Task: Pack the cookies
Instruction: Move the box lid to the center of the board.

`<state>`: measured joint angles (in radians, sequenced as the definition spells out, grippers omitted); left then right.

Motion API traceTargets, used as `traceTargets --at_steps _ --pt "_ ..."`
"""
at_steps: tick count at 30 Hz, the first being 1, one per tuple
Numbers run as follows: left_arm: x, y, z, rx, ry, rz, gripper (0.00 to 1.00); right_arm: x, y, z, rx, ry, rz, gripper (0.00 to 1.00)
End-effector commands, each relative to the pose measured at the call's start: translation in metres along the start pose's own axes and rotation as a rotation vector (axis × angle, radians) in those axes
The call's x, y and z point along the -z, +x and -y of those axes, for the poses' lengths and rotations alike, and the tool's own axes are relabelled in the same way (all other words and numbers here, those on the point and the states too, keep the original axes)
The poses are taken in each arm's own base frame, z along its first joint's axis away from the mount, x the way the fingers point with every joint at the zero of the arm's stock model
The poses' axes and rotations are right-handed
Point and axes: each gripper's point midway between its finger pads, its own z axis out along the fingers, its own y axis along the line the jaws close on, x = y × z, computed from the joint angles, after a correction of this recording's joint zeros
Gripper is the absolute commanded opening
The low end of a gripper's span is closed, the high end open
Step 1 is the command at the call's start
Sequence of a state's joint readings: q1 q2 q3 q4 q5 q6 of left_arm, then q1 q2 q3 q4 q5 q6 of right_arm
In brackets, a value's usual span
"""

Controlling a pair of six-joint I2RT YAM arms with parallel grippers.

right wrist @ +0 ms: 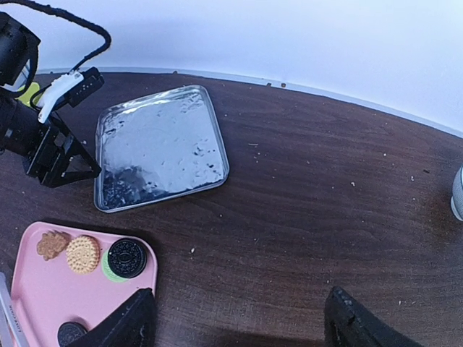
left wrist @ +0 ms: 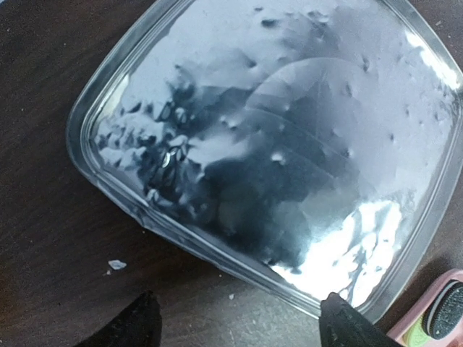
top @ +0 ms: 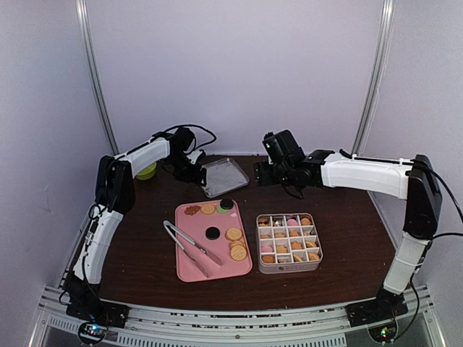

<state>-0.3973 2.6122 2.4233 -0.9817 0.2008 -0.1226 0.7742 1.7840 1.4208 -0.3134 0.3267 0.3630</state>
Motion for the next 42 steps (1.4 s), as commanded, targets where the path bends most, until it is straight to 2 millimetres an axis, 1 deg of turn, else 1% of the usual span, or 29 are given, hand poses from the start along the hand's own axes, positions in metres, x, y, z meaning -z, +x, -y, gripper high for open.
traceTargets --at_steps 1,3,5,9,12,13,14,16,17,18,19,20,21,22,23,24,25,27,30,34,36,37,38,40,42 --pt "-0.009 -0.008 -0.004 -0.019 -0.027 0.024 0.73 -0.004 -0.003 -0.003 0.030 -0.001 -0.017 0.80" --pt "-0.010 -0.008 -0.003 -0.036 -0.042 0.015 0.70 -0.007 0.000 -0.001 0.017 0.000 -0.024 0.80" --pt "-0.012 -0.002 -0.002 -0.040 -0.043 -0.009 0.69 -0.007 0.003 0.000 0.008 0.001 -0.025 0.79" --pt "-0.012 0.005 0.000 -0.067 -0.051 -0.035 0.69 -0.003 0.004 0.002 -0.014 -0.009 -0.013 0.79" --pt "-0.012 0.007 0.002 -0.089 -0.067 -0.046 0.69 -0.004 0.004 0.002 -0.018 -0.011 -0.007 0.80" --pt "-0.012 0.008 0.004 -0.097 -0.067 -0.049 0.68 -0.006 0.005 0.002 -0.016 -0.006 -0.006 0.80" --pt "-0.011 0.009 0.005 -0.107 -0.064 -0.054 0.65 -0.009 0.004 0.003 -0.020 -0.004 -0.004 0.80" --pt "-0.007 0.012 0.009 -0.122 -0.032 -0.063 0.51 -0.024 -0.001 0.003 -0.044 0.001 -0.012 0.80" --pt "-0.003 0.014 0.014 -0.134 -0.005 -0.065 0.48 -0.036 0.002 0.003 -0.051 0.008 -0.040 0.80" --pt "0.004 0.016 0.015 -0.157 0.010 -0.060 0.47 -0.056 0.008 0.001 -0.051 0.021 -0.081 0.79" --pt "0.007 0.025 0.013 -0.169 0.008 -0.076 0.47 -0.070 0.005 -0.002 -0.059 0.029 -0.100 0.78" --pt "0.016 0.026 0.012 -0.196 0.008 -0.064 0.48 -0.087 0.009 -0.004 -0.056 0.050 -0.133 0.78" --pt "0.024 0.028 0.013 -0.226 0.012 -0.059 0.49 -0.099 0.004 -0.007 -0.064 0.065 -0.145 0.78" --pt "0.031 0.031 0.013 -0.253 0.012 -0.061 0.51 -0.115 0.005 -0.010 -0.066 0.080 -0.166 0.79" --pt "0.037 0.035 0.016 -0.282 0.025 -0.066 0.53 -0.128 0.000 -0.014 -0.072 0.086 -0.169 0.79" --pt "0.042 0.039 0.020 -0.309 0.042 -0.071 0.55 -0.138 -0.006 -0.018 -0.080 0.089 -0.164 0.81" --pt "0.045 0.043 0.021 -0.323 0.047 -0.079 0.55 -0.146 -0.017 -0.023 -0.096 0.078 -0.146 0.82" --pt "0.048 0.048 0.019 -0.328 0.041 -0.090 0.56 -0.162 -0.015 -0.027 -0.129 0.042 -0.159 0.84" --pt "0.047 0.054 0.011 -0.308 0.039 -0.108 0.56 -0.175 -0.005 -0.027 -0.186 -0.020 -0.177 0.84" --pt "0.039 0.058 -0.006 -0.250 0.034 -0.121 0.56 -0.178 0.011 -0.031 -0.196 -0.059 -0.212 0.75" --pt "0.040 0.050 -0.009 -0.210 0.057 -0.104 0.58 -0.181 0.015 -0.029 -0.198 -0.044 -0.227 0.71" --pt "0.041 0.047 -0.008 -0.203 0.070 -0.100 0.59 -0.181 0.013 -0.029 -0.196 -0.038 -0.228 0.70" --pt "0.043 0.046 -0.007 -0.201 0.079 -0.095 0.61 -0.185 0.017 -0.027 -0.194 -0.027 -0.241 0.69" --pt "0.045 0.043 -0.004 -0.203 0.090 -0.083 0.65 -0.184 0.015 -0.024 -0.193 -0.007 -0.247 0.68" --pt "0.045 0.037 -0.006 -0.191 0.074 -0.067 0.68 -0.183 0.017 -0.018 -0.200 0.008 -0.258 0.67"
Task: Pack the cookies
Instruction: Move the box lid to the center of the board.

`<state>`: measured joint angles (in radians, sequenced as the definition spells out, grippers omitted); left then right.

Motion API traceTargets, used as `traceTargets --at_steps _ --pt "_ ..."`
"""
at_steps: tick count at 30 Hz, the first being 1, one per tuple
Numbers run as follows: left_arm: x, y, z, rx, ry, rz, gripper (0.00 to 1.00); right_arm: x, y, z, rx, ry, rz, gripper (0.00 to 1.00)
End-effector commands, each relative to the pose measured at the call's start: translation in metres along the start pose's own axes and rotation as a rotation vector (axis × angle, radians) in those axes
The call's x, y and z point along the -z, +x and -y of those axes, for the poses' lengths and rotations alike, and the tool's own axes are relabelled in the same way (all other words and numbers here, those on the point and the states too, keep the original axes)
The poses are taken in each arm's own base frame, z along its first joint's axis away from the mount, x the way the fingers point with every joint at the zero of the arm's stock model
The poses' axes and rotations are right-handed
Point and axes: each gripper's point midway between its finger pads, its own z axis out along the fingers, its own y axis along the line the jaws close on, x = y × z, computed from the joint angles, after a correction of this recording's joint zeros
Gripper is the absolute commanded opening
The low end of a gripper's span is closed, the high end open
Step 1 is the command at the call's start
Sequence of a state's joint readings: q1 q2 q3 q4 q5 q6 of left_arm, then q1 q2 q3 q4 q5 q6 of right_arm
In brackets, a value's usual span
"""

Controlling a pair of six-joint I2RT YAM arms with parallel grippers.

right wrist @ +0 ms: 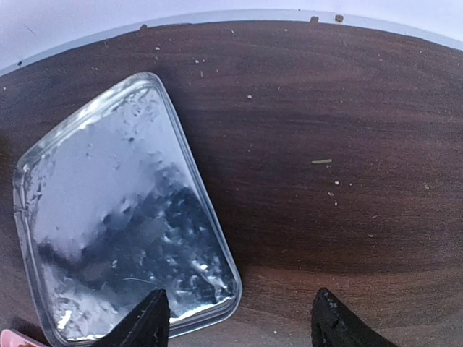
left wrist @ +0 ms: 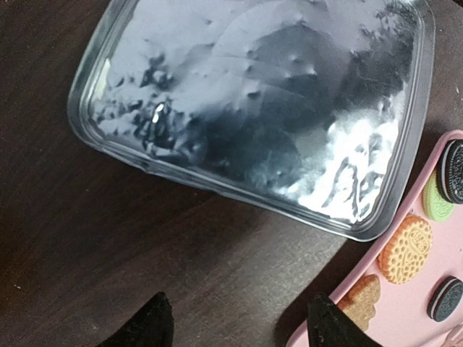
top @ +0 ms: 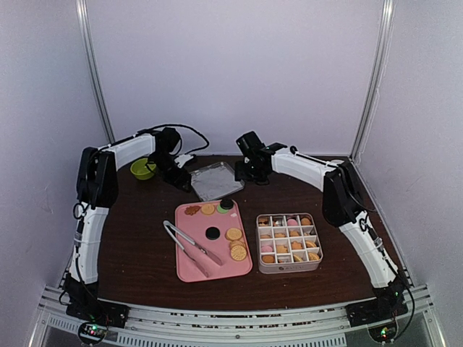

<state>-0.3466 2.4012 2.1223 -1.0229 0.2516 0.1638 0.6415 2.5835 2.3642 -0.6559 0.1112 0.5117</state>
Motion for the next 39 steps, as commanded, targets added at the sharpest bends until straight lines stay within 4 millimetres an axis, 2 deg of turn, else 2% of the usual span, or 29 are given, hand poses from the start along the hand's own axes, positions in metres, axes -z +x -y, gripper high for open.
traceTargets --at_steps 1,3,5,7,10,15,21,25,29,34,39 --pt "0.006 -0.019 0.000 0.025 0.008 0.053 0.68 0.006 -0.005 0.009 -0.037 0.030 -0.013 0.67" --pt "0.002 -0.027 -0.002 0.055 0.011 0.059 0.69 0.008 -0.001 0.013 -0.048 0.027 -0.030 0.67" --pt "-0.011 -0.031 -0.002 0.101 0.037 0.048 0.78 0.013 0.003 0.011 -0.050 0.002 -0.033 0.69" --pt "-0.021 -0.033 0.000 0.140 0.059 0.046 0.82 0.028 -0.002 0.005 -0.051 -0.039 0.013 0.70" --pt "-0.034 -0.037 -0.003 0.163 0.025 0.042 0.80 0.053 0.000 0.003 -0.030 -0.058 0.063 0.70" --pt "-0.042 -0.036 -0.014 0.181 -0.051 0.029 0.74 0.091 0.008 0.001 -0.024 -0.086 0.083 0.70" --pt "-0.039 -0.018 -0.024 0.156 -0.132 -0.027 0.62 0.124 0.017 -0.008 -0.038 -0.152 0.106 0.69" --pt "-0.039 -0.002 -0.020 0.135 -0.130 -0.069 0.52 0.148 0.011 -0.004 -0.051 -0.170 0.139 0.69" --pt "-0.038 0.011 -0.026 0.139 -0.175 -0.111 0.49 0.168 0.006 0.000 -0.066 -0.186 0.175 0.68" --pt "-0.034 0.035 -0.042 0.172 -0.217 -0.171 0.43 0.178 0.011 0.003 -0.072 -0.200 0.176 0.68" --pt "-0.014 0.053 -0.063 0.227 -0.253 -0.160 0.39 0.179 0.019 0.004 -0.070 -0.216 0.165 0.66"
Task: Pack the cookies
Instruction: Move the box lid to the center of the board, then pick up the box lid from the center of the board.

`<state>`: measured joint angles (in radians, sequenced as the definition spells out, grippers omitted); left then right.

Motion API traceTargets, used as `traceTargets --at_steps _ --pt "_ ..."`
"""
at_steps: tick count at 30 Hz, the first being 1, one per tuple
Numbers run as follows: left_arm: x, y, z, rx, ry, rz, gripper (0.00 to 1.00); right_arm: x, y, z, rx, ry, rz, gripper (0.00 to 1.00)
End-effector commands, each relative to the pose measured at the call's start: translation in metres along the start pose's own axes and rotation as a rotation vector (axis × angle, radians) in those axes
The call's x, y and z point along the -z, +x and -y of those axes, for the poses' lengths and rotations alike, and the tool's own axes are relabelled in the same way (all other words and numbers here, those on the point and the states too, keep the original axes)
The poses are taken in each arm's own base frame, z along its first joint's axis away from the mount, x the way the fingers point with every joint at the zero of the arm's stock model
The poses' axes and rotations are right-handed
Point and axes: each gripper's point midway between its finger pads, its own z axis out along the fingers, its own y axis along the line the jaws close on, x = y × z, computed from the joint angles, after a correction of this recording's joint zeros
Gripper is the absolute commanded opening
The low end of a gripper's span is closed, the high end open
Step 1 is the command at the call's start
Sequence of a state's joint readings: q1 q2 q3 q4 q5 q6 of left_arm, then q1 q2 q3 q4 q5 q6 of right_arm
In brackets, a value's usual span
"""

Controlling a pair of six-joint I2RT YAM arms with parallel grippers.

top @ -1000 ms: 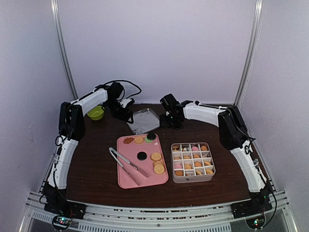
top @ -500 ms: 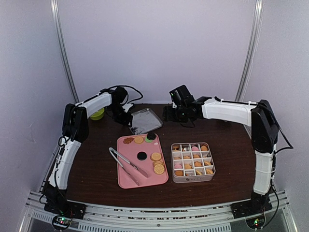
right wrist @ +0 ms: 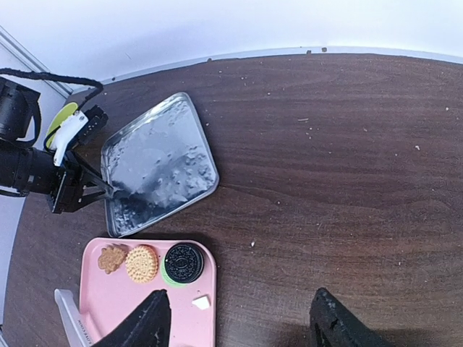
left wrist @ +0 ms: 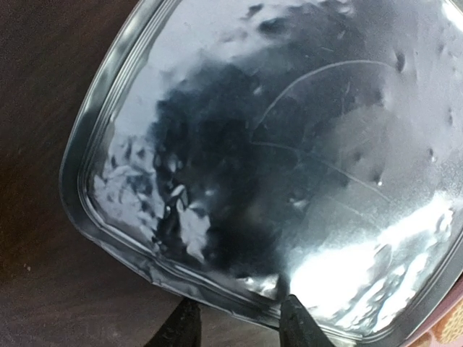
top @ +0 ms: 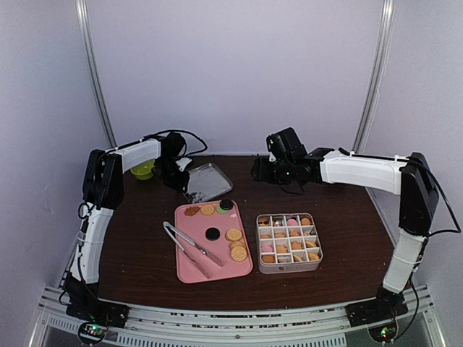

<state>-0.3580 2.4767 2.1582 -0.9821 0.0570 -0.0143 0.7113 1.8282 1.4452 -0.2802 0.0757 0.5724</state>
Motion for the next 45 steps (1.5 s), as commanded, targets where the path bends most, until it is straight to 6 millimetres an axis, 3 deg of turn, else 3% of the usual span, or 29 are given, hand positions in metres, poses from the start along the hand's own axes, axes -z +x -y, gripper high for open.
traceTargets --at_steps 1,8,23,28,35,40,45 --pt "0.005 0.046 -0.043 0.059 -0.085 -0.119 0.39 0.011 -0.004 -0.005 -0.013 -0.035 0.024 0.66" --pt "0.022 0.062 -0.073 0.077 -0.129 -0.122 0.33 0.010 0.004 -0.006 -0.016 -0.056 0.008 0.64" --pt "0.040 0.067 -0.070 0.052 -0.109 -0.091 0.02 0.017 0.015 -0.006 -0.019 -0.074 -0.011 0.61" --pt "0.052 0.047 -0.072 0.052 -0.121 -0.032 0.00 0.019 0.020 -0.007 -0.009 -0.083 -0.020 0.61" --pt "0.087 -0.006 -0.061 0.019 -0.082 0.137 0.00 0.020 0.025 -0.016 0.017 -0.134 -0.036 0.63" --pt "0.106 -0.030 -0.050 -0.023 -0.081 0.211 0.00 0.020 0.028 -0.034 0.010 -0.223 -0.070 0.69" --pt "0.145 -0.055 -0.044 -0.024 -0.055 0.311 0.00 0.020 0.019 -0.056 -0.050 -0.330 -0.077 0.76"
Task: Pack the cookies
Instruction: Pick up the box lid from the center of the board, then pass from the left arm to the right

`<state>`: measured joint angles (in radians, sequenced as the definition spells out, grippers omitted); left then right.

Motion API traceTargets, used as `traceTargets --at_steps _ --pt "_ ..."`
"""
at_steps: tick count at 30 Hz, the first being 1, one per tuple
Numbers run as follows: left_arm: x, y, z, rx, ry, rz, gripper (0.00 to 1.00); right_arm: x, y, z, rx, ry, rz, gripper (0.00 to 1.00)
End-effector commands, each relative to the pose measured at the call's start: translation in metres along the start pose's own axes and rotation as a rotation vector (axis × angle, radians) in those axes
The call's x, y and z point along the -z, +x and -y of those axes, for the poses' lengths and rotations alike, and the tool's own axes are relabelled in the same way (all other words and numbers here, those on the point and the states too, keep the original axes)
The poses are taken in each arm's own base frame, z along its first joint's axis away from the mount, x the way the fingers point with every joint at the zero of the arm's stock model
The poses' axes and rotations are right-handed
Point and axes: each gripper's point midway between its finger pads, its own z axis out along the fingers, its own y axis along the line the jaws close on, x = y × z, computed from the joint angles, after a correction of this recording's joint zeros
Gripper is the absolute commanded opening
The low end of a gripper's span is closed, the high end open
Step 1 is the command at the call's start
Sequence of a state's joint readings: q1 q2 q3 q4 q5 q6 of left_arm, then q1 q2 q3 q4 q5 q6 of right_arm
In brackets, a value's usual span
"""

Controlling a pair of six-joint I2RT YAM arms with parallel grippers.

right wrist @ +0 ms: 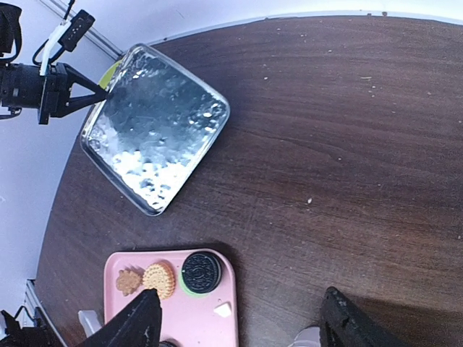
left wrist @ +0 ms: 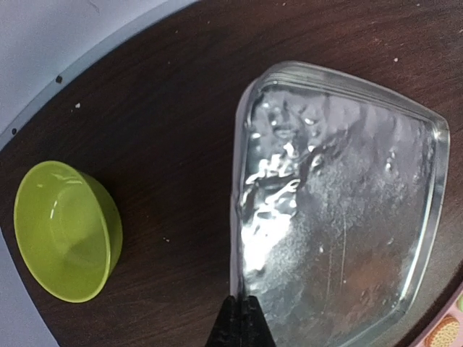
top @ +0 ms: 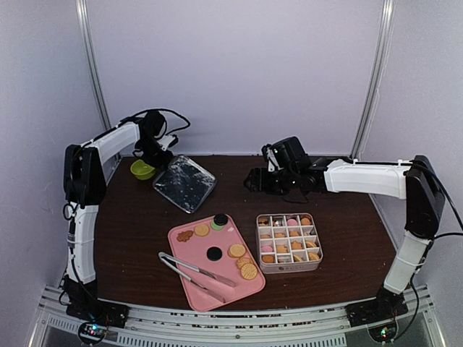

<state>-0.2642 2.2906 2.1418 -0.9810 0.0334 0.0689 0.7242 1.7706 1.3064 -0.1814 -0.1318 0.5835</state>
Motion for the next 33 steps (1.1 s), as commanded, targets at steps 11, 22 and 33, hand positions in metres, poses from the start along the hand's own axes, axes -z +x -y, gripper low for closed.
traceTargets --at_steps 11,22,33 --pt "0.122 -0.071 0.033 -0.020 0.181 0.312 0.00 -0.010 -0.040 -0.072 -0.080 -0.345 0.031 0.79" --pt "0.169 -0.077 0.078 -0.022 0.453 0.384 0.00 -0.024 -0.061 -0.102 -0.141 -0.487 0.069 0.75" --pt "0.174 -0.061 0.099 -0.033 0.570 0.354 0.00 -0.016 -0.077 -0.131 -0.229 -0.706 0.114 0.43"
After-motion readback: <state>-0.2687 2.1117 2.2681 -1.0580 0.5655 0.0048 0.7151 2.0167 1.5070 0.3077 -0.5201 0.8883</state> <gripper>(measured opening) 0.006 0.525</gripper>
